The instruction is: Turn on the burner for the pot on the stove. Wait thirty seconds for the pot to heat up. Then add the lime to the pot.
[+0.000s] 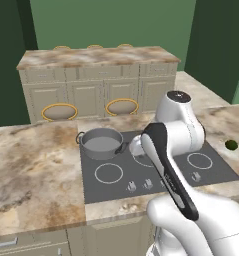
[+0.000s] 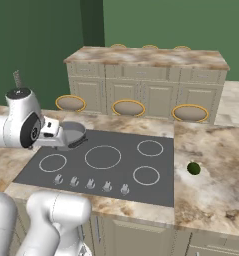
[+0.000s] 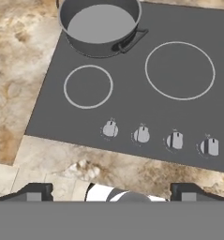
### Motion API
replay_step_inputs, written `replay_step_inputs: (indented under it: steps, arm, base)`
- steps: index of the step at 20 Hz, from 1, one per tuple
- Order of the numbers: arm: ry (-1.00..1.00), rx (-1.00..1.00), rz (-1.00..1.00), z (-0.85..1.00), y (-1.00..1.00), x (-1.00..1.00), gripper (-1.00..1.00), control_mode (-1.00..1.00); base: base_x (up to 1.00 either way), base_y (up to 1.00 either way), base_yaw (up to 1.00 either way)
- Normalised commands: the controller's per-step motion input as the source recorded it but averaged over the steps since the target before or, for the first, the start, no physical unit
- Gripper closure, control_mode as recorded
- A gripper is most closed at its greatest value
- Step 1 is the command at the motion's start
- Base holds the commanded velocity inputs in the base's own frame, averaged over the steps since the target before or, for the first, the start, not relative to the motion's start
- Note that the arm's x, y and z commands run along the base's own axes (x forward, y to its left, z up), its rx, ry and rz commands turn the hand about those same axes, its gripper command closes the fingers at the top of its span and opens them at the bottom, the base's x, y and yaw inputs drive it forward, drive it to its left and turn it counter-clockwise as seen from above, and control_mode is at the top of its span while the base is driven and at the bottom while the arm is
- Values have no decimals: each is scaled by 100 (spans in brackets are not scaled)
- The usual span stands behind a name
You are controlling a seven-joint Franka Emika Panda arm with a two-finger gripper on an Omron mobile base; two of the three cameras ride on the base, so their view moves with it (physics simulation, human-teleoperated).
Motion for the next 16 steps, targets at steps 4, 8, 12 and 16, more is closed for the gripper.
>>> replay_step_inputs:
  steps: [4,8,12,16]
  arm:
    - [0,-1,0,-32,0,0,-100,-100]
    - [0,0,0,-29,0,0,-100,-100]
    - [0,0,0,-29,0,0,-100,-100]
    - [0,0,0,-24,-5,0,-100,-100]
  base:
    - [0,0,0]
    - [0,0,0]
    - [0,0,0]
    - [0,0,0]
